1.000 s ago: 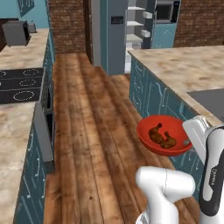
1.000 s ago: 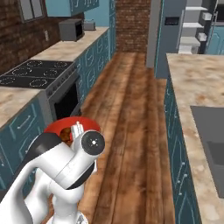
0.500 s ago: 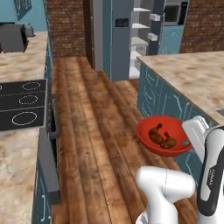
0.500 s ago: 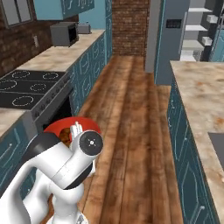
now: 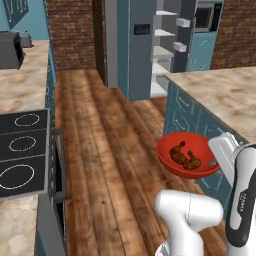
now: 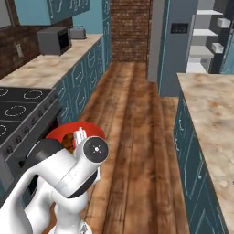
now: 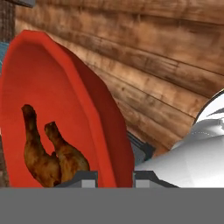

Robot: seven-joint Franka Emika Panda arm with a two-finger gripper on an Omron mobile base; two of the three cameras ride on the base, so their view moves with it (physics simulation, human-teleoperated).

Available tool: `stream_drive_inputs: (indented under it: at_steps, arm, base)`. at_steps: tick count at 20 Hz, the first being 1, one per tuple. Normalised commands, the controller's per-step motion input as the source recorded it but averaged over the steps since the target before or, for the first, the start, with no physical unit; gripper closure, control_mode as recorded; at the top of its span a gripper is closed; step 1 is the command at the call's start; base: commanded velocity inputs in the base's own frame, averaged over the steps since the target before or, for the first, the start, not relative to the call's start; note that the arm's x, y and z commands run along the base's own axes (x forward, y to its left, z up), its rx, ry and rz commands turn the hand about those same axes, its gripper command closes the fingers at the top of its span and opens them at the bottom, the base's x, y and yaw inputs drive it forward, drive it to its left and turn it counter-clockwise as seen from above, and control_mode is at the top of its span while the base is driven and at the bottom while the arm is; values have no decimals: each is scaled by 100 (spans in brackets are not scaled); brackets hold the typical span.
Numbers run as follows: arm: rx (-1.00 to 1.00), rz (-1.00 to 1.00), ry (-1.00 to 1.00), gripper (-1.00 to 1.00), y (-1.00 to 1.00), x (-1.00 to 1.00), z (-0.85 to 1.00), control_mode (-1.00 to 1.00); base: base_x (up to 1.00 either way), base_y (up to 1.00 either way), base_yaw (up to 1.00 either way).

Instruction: Place the bowl with the lemon wedge and cucumber on the top shelf of the fridge. Place the bowl with the chicken drumsticks on the second highest shelf of the fridge.

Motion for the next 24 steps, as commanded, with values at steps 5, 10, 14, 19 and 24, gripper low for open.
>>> stream_drive_inputs:
  at_steps: [5,10,14,19,24]
  arm:
    - [0,0,0,100,0,0,0,100]
    - [0,0,0,100,0,0,0,100]
    - [0,0,0,100,0,0,0,100]
    - [0,0,0,100,0,0,0,100]
    - [0,0,0,100,0,0,0,100]
  base:
    - [100,-16,-6]
    - [100,-20,-4]
    - [100,-21,-5]
    - [100,-20,-8]
    - [100,-17,-11]
